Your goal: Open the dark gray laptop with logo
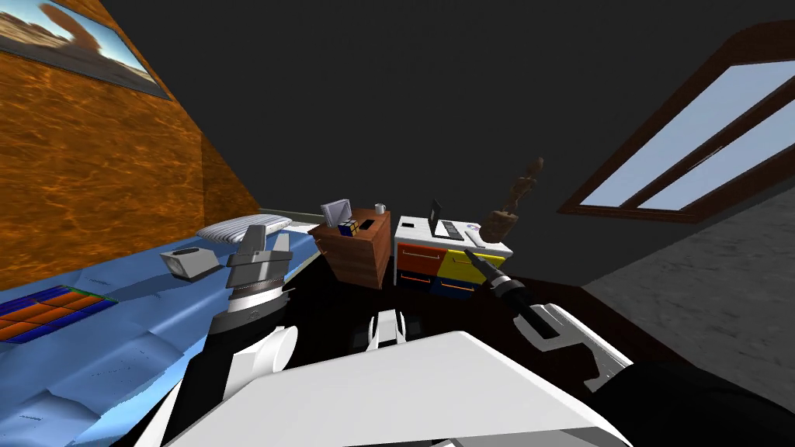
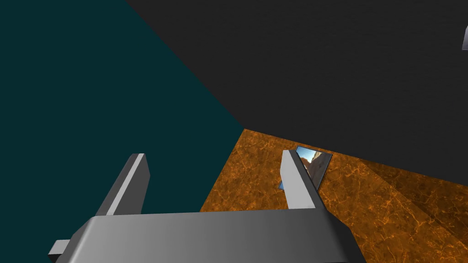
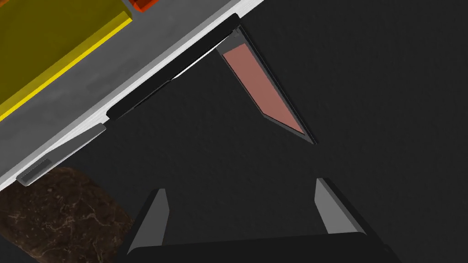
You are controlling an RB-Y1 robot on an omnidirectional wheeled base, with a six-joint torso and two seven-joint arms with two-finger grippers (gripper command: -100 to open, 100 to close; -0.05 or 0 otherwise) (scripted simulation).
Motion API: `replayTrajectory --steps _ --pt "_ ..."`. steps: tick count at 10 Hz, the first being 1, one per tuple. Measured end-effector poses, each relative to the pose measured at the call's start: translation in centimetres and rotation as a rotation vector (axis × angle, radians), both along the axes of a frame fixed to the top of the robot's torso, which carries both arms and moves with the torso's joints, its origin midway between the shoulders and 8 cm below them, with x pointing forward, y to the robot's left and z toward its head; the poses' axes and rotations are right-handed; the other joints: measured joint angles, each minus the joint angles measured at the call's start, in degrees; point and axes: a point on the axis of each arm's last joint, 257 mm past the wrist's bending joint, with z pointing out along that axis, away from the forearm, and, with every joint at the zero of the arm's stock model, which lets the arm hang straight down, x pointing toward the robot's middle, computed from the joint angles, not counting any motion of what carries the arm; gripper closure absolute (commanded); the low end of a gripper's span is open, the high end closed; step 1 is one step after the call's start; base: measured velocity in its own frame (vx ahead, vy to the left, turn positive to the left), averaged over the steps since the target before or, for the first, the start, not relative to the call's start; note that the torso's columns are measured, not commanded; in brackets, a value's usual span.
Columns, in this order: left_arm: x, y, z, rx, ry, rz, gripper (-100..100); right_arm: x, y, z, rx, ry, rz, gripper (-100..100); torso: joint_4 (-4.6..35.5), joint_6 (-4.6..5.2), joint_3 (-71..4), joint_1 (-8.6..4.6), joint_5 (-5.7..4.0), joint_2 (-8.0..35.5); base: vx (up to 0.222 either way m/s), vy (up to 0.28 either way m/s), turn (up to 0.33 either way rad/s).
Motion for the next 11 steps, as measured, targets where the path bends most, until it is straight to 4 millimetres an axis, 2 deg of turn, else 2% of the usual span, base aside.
replayTrajectory --steps 1,5,6,8,11 --pt "0.0 0.0 0.0 0.0 0.0 0.0 0 -0.4 -1.6 -0.5 -0.062 0.035 -0.021 -100 0.0 -0.03 0.0 0.05 0.0 -0.01 0.046 0.118 0.093" --pt "0.0 0.0 0.0 0.0 0.0 0.0 0 -1.1 -5.6 -0.5 -0.244 0.12 -0.061 -100 0.03 -0.02 0.06 0.09 0.02 0.1 0.036 0.109 0.146" --pt "0.0 0.0 0.0 0.0 0.0 0.0 0 -1.3 -7.6 -0.5 -0.307 0.152 -0.085 -100 -0.01 -0.03 -0.02 0.23 0.07 -0.04 0.06 0.104 0.062" --pt "0.0 0.0 0.0 0.0 0.0 0.0 0 -1.6 -9.4 -0.2 -0.405 0.192 -0.103 -100 0.01 0.0 0.01 0.02 0.01 0.03 0.063 0.1 0.164" --pt "0.0 0.0 0.0 0.0 0.0 0.0 0 -2.5 -13.2 0.4 -0.564 0.26 -0.149 -100 0.04 0.01 0.09 0.01 0.0 0.14 0.05 0.079 0.109"
